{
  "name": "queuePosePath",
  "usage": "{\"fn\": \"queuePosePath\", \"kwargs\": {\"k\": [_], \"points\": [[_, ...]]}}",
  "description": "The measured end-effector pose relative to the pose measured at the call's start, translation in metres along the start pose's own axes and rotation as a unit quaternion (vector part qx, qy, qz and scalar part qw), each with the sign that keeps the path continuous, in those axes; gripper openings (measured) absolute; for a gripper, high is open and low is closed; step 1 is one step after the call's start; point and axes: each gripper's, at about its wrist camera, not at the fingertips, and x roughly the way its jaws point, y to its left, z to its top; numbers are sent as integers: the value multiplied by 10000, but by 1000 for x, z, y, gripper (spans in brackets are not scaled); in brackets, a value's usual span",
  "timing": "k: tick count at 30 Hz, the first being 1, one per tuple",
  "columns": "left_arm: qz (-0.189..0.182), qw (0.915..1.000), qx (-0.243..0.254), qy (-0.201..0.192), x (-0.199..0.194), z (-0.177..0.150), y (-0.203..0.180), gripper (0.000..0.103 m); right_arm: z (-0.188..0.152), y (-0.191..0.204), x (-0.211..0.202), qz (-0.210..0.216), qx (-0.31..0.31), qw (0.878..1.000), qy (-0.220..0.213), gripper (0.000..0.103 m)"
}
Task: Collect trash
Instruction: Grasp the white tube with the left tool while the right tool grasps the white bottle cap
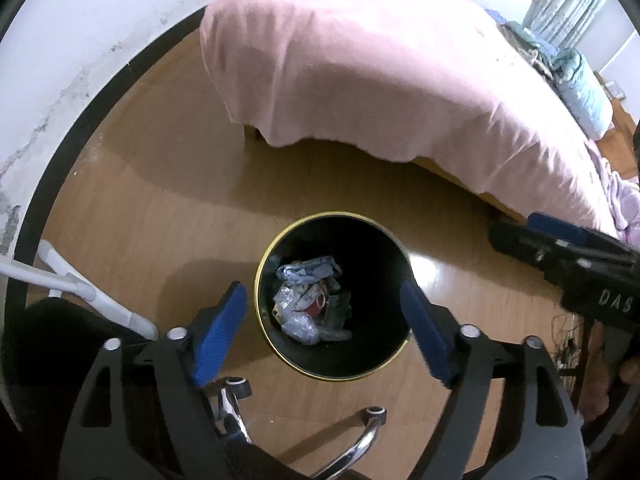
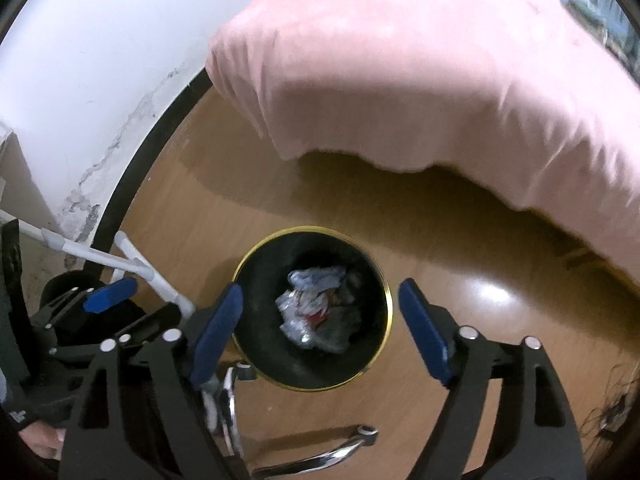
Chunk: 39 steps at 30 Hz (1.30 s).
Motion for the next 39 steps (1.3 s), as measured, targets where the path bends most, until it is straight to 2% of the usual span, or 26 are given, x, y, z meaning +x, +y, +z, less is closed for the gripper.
{"fn": "queuePosePath", "kwargs": {"k": [2,5,9,11,13,15,18,21,22,23,24,26,28,31,33,36,39], "points": [[91,9994,202,-257,-30,2,-2,92,10,9,-28,62,-96,9995,-307,88],[202,9964,397,-722,-91,5,2,94,26,30,-64,144,-347,9970,-678,89],[307,9893,309,-1389,-192,-3,30,96,49,96,-112,646,-925,9866,-1181,90],[489,9837,167,-1722,-245,-17,56,96,57,142,-129,981,-1375,9769,-1311,90],[811,9761,-41,-2016,-291,-36,88,96,63,201,-143,1390,-1928,9613,-1392,90],[1247,9660,-383,-2233,-330,-60,129,96,66,269,-151,1807,-2557,9393,-1405,90],[2003,9435,-1273,-2310,-378,-109,205,96,57,374,-152,2164,-3397,9052,-1355,90],[2749,9070,-2309,-2199,-416,-170,276,96,34,479,-147,2620,-4035,8696,-1112,90],[2936,8916,-2692,-2153,-427,-193,298,96,25,509,-147,2729,-4187,8599,-1039,90],[3062,8760,-3078,-2101,-436,-215,317,96,12,551,-144,2878,-4391,8462,-913,90],[3124,8612,-3449,-2046,-444,-236,333,96,3,577,-144,2968,-4511,8376,-825,90],[3147,8411,-3936,-1962,-454,-266,352,96,-16,630,-143,3120,-4744,8202,-704,88],[3173,8255,-4253,-1925,-463,-291,363,96,-33,677,-143,3213,-4921,8066,-632,84],[3265,8115,-4464,-1887,-474,-312,371,96,-48,735,-135,3245,-5054,7984,-428,77],[3256,8068,-4555,-1887,-478,-320,375,96,-63,762,-127,3193,-5159,7942,-334,66],[3261,8009,-4654,-1888,-480,-329,381,96,-74,787,-115,3059,-5332,7884,-255,58],[3247,7946,-4753,-1929,-481,-323,396,96,-82,795,-109,2964,-5447,7842,-198,50]]}}
